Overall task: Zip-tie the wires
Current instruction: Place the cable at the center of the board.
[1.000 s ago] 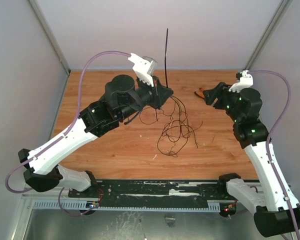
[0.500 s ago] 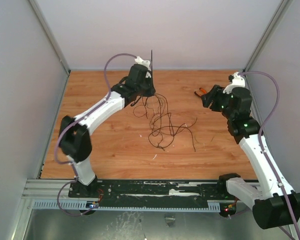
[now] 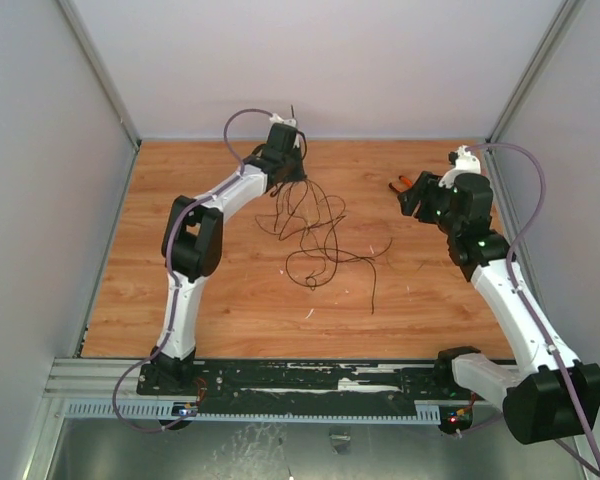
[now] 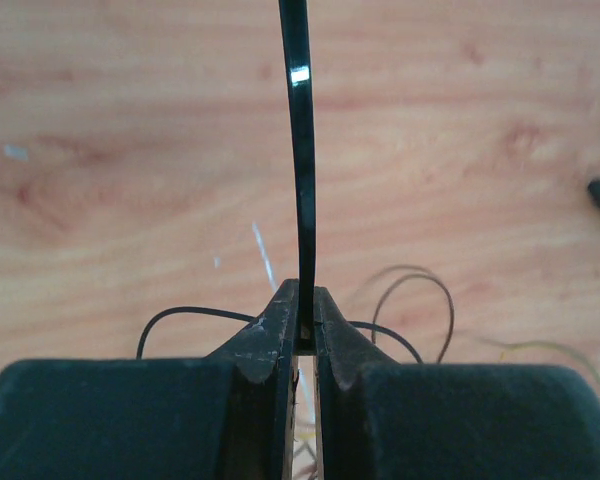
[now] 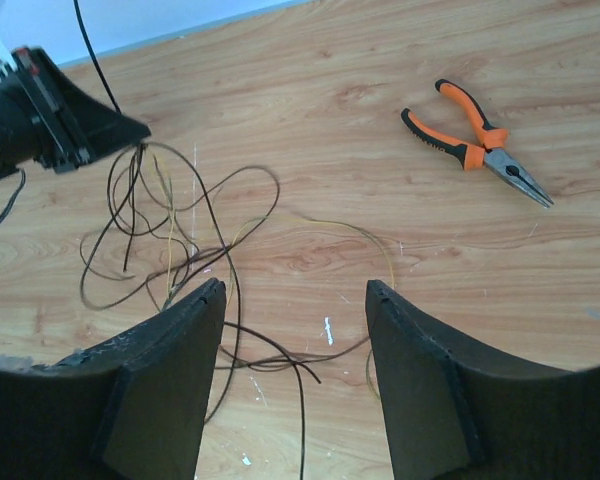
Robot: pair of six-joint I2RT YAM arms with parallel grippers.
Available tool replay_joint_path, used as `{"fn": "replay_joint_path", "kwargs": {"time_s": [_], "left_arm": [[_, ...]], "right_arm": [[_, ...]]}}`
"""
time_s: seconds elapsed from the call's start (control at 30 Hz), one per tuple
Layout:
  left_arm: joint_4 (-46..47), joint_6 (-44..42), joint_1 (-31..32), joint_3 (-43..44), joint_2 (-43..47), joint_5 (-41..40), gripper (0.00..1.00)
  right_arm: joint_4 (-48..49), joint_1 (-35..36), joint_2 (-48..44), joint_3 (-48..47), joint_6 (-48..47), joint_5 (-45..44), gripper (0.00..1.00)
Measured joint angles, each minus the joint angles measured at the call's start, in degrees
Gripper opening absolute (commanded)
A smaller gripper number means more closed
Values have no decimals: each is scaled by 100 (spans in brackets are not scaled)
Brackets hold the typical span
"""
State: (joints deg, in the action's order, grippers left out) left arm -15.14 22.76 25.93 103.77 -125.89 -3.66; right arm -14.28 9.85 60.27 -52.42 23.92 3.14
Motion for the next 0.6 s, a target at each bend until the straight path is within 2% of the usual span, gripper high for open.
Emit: {"fn": "replay_joint_path", "kwargs": {"time_s": [0.33,0.5,0.6], "left_arm": [[-87,24,-264,1766,-1405,-649,2],[-177,2,-326,2033,-1888,-1073,4],[-208,-15,-328,2044,-2033,-1259,11]], "right_arm": [[229,0,380,55,-26,26,60],[302,0,511,57,-26,76,60],[328,0,557,59,-26,85,60]]}}
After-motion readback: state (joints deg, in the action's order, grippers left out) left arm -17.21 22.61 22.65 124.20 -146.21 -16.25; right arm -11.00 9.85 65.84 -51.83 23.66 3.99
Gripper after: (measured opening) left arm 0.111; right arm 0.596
